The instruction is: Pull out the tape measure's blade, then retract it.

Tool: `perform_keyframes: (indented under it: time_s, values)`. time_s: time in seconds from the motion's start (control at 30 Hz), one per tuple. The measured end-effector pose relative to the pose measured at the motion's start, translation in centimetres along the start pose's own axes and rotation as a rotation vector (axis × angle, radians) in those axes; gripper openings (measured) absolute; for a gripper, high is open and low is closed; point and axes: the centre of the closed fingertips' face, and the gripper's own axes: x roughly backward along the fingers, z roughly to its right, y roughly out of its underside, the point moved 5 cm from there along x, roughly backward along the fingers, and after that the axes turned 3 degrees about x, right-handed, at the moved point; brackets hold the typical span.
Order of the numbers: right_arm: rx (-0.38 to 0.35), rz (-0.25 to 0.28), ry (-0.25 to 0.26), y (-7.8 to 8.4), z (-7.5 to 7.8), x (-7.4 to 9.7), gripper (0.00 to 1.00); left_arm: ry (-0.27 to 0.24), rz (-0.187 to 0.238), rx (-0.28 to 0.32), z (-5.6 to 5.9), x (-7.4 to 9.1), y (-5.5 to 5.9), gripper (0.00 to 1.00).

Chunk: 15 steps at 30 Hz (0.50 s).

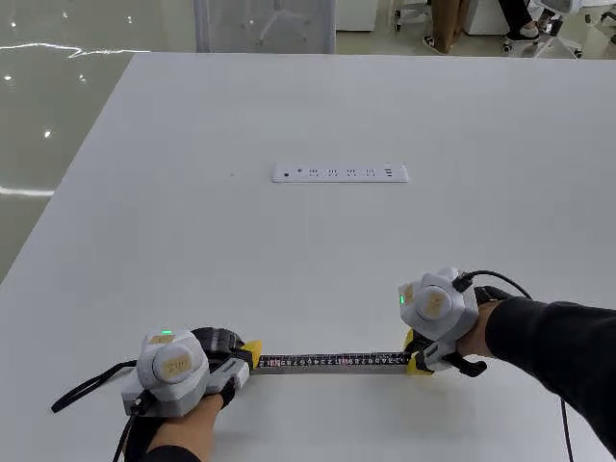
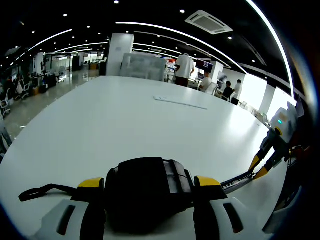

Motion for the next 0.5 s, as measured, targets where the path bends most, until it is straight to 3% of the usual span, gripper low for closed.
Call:
perform_keyframes:
  time_s: [0.37, 0.5]
  values:
    - [-0.005, 0.021, 0.01, 0.08, -0.09, -0.01, 0.12, -0.005, -0.026, -0.088, 0.05, 0.01, 0.21, 0.66]
    - [-0.01, 0.026, 0.01, 0.03, -0.12, -0.06, 0.12, -0.004, -0.028, -0.095, -0.01, 0.06, 0.23, 0.65]
